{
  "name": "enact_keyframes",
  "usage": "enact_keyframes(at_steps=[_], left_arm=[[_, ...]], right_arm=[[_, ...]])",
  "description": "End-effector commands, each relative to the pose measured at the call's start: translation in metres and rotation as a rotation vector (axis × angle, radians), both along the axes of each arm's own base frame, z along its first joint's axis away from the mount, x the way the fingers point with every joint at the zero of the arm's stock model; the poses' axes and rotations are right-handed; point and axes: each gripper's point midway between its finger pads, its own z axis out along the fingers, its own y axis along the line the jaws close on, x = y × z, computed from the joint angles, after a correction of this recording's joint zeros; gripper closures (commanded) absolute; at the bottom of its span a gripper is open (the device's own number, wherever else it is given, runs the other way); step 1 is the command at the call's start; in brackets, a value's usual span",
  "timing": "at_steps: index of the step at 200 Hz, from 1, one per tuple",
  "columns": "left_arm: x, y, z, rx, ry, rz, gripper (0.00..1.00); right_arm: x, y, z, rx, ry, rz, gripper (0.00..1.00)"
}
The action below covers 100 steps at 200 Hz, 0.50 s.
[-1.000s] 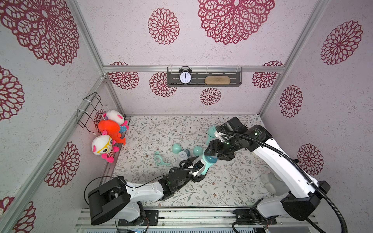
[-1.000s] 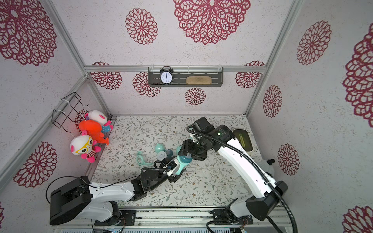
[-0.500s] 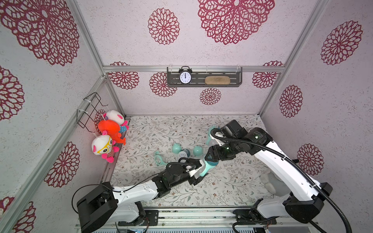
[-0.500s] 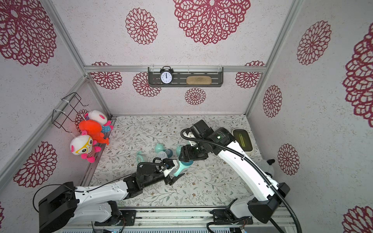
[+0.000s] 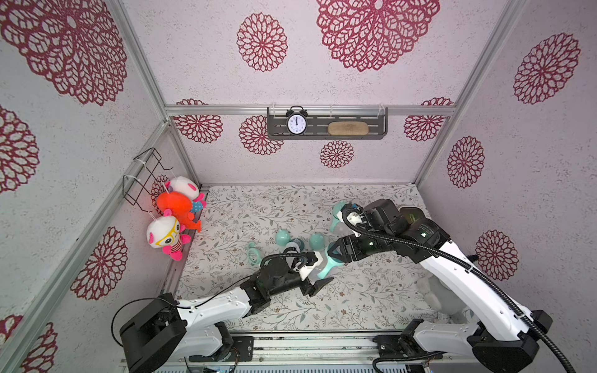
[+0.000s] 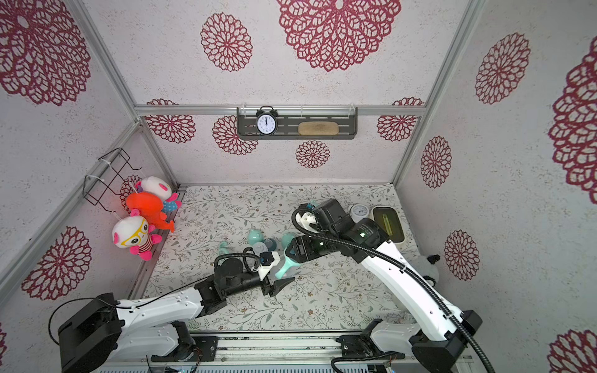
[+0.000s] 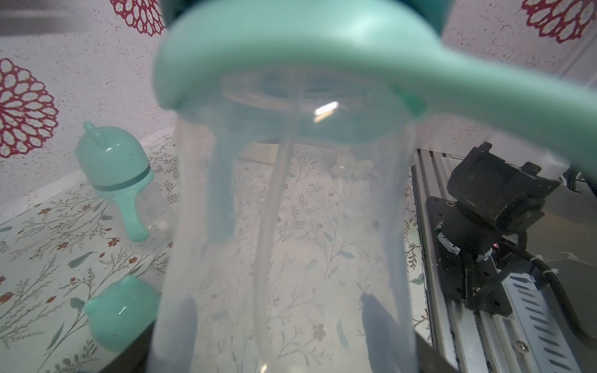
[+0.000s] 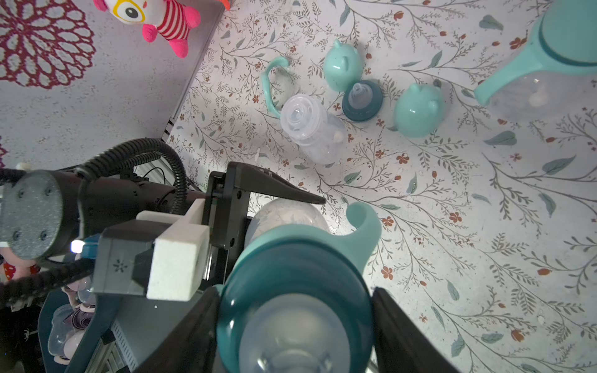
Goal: Assemble the baby bottles
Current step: Close the nipple on the baby bottle.
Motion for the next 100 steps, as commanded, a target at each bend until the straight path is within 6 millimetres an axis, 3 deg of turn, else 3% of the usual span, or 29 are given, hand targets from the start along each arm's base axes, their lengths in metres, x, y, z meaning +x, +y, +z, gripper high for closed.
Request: enact_keyframes(at_steps=[1,38,66,100], left_arm=[[0.006,0.004,0.073,-0.223,-0.114,0.032,1.00],[0.020,0.006,0.069,-0.183,-0.150,0.144,1.00],[0.028,0.007,0.072,-0.201,-0.188,0.217,1.00],[0.031,-0.001,0.071,-0.183,-0.214,0.240,1.00]], right_arm=[[-0.007,-0.007,-0.013,-0.053,0.039,0.000,0.57],[-0.015,-0.010,-0.026,-0.091,0.215,-0.124,0.60],[-0.022,-0.010,-0.024,-0.133,0.294,-0.229,0.60],[-0.022,0.001,-0.017,-0.007,0.436,-0.393,0.60]])
